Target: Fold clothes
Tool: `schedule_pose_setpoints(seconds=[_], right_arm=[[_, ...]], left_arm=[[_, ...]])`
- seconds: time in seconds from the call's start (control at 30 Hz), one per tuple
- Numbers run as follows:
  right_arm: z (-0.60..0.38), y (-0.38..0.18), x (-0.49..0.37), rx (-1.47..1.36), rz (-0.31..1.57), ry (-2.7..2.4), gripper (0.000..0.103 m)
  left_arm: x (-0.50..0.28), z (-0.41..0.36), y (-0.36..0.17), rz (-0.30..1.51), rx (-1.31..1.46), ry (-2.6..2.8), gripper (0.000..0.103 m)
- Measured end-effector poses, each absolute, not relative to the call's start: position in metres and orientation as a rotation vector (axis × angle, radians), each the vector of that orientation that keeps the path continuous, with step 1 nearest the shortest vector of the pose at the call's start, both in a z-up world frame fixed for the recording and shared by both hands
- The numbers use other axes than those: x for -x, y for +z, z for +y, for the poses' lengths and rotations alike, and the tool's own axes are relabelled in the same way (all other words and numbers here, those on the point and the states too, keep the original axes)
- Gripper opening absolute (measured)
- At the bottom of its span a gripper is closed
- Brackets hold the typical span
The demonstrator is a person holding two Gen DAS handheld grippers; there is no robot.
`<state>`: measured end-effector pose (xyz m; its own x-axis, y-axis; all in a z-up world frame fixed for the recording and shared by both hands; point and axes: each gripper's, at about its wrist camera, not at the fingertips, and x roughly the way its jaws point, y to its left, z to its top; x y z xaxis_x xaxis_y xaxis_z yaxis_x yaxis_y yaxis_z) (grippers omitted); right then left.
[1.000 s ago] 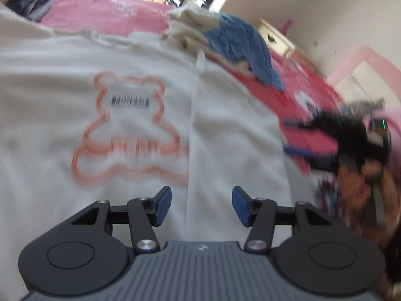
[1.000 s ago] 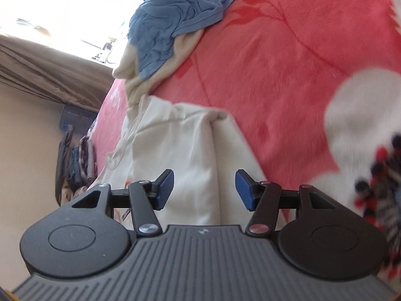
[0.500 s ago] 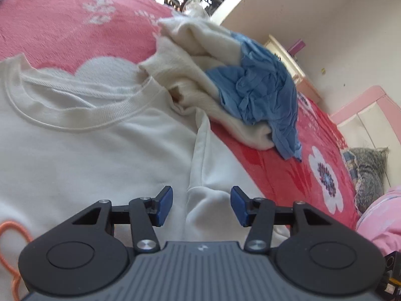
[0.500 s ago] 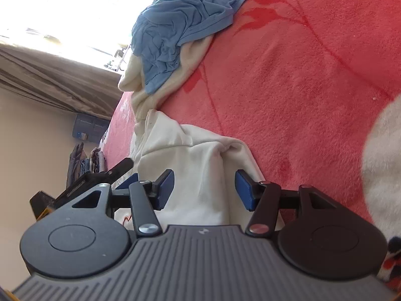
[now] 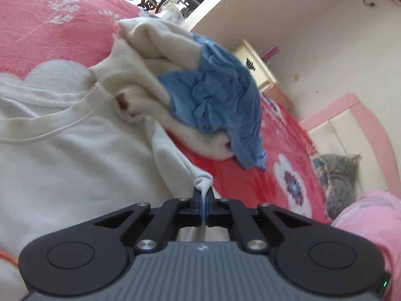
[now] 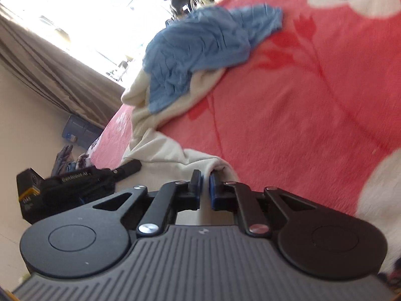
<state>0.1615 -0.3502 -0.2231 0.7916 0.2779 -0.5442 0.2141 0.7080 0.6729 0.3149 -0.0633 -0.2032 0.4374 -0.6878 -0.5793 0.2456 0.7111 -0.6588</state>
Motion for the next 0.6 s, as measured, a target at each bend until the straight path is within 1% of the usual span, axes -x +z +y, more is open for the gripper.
schedule_pose_setpoints(seconds=[0.17,0.27,0.43,0.57,0.6], right_arm=[[-0.366,-0.226,-0.159,-0.780,0.614,-0.027,0.004],[-0.373,-0.238,-0.165,-0.813,0.626,-0.042,0.004],[-0.370,-0.247,-0.168,-0.767,0.615,-0.061,0.004],[-0.370,-0.254,-0.174,-0.752,0.629,-0.064,0.004],[-0.370,-0.255,-0.176,-0.751,0.641,-0.058,0.005]], left_arm=[[-0.337,-0.085,-0.209,0.943,0.580,-0.610,0.003],[-0.347,-0.097,-0.220,0.961,0.586,-0.604,0.003],[-0.358,-0.097,-0.239,0.991,0.607,-0.586,0.003],[-0.361,-0.091,-0.250,1.058,0.651,-0.571,0.006],[-0.361,-0.089,-0.249,1.071,0.670,-0.571,0.011]])
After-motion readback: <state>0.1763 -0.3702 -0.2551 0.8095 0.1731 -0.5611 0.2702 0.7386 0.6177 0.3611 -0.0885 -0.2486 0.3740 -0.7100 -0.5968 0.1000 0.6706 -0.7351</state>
